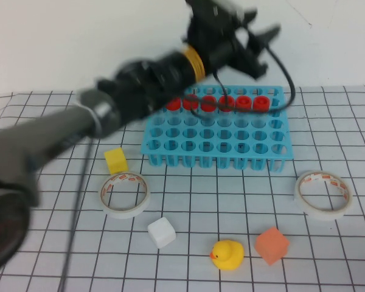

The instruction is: Place the test tubes

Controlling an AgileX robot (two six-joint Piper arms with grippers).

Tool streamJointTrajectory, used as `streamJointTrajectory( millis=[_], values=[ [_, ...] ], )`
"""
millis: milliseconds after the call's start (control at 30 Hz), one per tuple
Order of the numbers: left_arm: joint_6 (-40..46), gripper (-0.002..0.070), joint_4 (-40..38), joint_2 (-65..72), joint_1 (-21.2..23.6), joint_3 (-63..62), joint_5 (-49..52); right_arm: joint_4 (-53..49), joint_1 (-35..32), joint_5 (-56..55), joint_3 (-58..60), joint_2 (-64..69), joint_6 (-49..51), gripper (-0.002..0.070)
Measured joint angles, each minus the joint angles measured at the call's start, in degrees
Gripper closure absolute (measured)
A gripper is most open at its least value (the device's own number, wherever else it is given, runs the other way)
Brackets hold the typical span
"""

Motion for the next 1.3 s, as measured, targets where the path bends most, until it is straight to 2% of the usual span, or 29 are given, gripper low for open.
streamJointTrajectory(
  millis=[67,200,367,433,500,633,900,1100,1300],
  values=[
    [0.0,0.034,3.8,-3.5,0.6,0.0,2.5,0.0,0.0,0.0,0.0,0.0,0.0,0.0678],
    [-3.3,0.0461,16.4,-11.4,1.1,0.0,8.4,0.0,0.0,0.0,0.0,0.0,0.0,0.0678],
    [-20.1,0.0612,37.0,-21.8,1.2,0.0,12.7,0.0,0.0,0.0,0.0,0.0,0.0,0.0678],
    [-28.4,0.0648,46.2,-25.8,1.2,0.0,12.7,0.0,0.0,0.0,0.0,0.0,0.0,0.0678],
    [-34.5,0.0662,50.9,-29.0,1.2,0.0,12.2,0.0,0.0,0.0,0.0,0.0,0.0,0.0678],
    [-40.1,0.0671,54.1,-35.4,2.3,1.6,12.0,0.0,0.0,0.0,0.0,0.0,0.0,0.0678],
    [-41.0,0.0674,54.4,-48.4,7.0,11.7,17.7,0.0,0.0,0.0,0.0,0.0,0.0,0.0678],
    [-41.2,0.0674,54.4,-59.3,10.4,26.0,23.3,0.0,0.0,0.0,0.0,0.0,0.0,0.0678],
    [-42.0,0.0674,54.3,-69.9,10.9,42.7,28.6,0.0,0.0,0.0,0.0,0.0,0.0,0.0678]
  ],
)
